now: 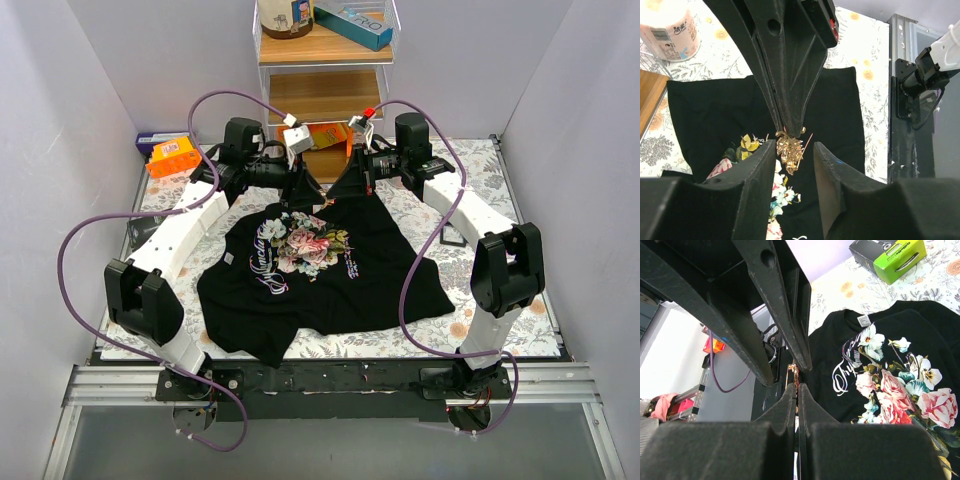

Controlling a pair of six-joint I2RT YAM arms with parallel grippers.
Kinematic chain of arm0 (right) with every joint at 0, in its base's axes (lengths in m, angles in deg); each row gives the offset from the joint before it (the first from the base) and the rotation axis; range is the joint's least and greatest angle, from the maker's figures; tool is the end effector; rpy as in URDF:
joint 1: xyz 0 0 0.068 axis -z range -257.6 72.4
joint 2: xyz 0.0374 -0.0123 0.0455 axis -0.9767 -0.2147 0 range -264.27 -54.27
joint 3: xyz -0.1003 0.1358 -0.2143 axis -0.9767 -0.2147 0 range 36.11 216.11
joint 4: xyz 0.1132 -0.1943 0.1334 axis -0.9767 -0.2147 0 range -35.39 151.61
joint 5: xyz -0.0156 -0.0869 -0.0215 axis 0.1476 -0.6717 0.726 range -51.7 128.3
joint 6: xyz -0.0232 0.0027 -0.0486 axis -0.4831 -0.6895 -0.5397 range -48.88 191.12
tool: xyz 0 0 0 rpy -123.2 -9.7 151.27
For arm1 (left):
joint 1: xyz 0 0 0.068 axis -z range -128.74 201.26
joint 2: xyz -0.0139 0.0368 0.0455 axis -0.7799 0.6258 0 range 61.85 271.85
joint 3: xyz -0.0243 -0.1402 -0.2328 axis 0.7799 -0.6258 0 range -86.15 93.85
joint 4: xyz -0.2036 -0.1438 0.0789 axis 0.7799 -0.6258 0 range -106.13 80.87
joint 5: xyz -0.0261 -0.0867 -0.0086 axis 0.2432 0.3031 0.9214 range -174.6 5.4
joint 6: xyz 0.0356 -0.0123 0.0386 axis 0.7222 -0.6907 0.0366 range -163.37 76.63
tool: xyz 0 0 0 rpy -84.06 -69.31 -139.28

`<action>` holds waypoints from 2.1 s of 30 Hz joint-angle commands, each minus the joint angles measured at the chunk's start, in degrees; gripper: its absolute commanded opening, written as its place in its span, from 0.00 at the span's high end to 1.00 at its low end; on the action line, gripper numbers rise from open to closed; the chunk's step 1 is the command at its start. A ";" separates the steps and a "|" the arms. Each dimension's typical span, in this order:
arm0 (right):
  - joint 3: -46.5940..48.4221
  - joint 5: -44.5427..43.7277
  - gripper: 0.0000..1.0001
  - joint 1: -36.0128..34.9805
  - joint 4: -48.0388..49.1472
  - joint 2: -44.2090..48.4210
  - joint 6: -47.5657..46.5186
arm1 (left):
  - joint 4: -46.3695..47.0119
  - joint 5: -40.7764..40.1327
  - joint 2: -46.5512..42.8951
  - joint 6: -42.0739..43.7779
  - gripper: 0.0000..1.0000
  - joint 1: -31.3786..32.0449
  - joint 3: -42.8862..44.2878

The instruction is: Remove the brooch from the garment

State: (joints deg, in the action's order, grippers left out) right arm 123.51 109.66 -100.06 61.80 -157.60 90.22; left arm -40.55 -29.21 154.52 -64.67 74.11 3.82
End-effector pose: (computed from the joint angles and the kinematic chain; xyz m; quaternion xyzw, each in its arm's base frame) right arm 0.3708 0.1898 0.3376 -0.3709 0.6370 0.6087 0.2935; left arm 0.3184 -0.1660 0.3729 0.2283 0.7792 -0.5364 0.2301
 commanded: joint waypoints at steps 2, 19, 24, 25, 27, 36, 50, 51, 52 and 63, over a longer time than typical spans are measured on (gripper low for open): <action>0.14 0.63 0.99 0.40 2.01 3.22 0.24 | -1.80 1.21 1.12 3.19 0.67 0.61 1.61; -0.30 0.98 0.99 0.31 2.63 3.31 0.68 | -2.42 -1.43 1.56 4.51 0.67 1.49 1.70; -0.47 1.07 0.99 0.31 2.63 3.05 0.60 | -2.68 -1.70 1.38 4.43 0.64 1.41 1.78; -0.47 1.07 0.99 0.31 2.63 3.05 0.60 | -2.68 -1.78 1.29 4.51 0.64 1.49 1.70; -0.56 1.07 0.99 0.40 2.63 2.96 0.59 | -2.94 -1.78 1.12 4.51 0.61 1.41 1.78; -0.47 0.72 0.99 0.40 2.19 2.78 0.33 | -3.47 -1.96 0.94 5.04 0.63 1.41 2.66; -0.82 0.63 0.99 0.40 1.84 3.40 -0.72 | -1.98 -2.31 1.73 3.19 0.65 1.41 2.75; -0.74 0.54 0.99 0.40 1.84 3.40 -0.72 | -1.81 -2.40 1.82 3.11 0.65 1.41 2.75; -0.73 0.54 0.99 0.31 1.84 3.48 -0.90 | -1.80 -2.75 1.91 3.11 0.65 1.41 2.58; -0.74 0.54 0.99 0.05 1.75 4.28 -1.43 | -0.22 -6.26 2.79 2.05 0.67 1.49 1.78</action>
State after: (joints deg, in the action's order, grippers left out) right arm 123.18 108.94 -100.08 62.19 -156.73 89.28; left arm -42.76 -32.81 157.16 -62.26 75.44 4.57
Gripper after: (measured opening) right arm 0.031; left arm 0.335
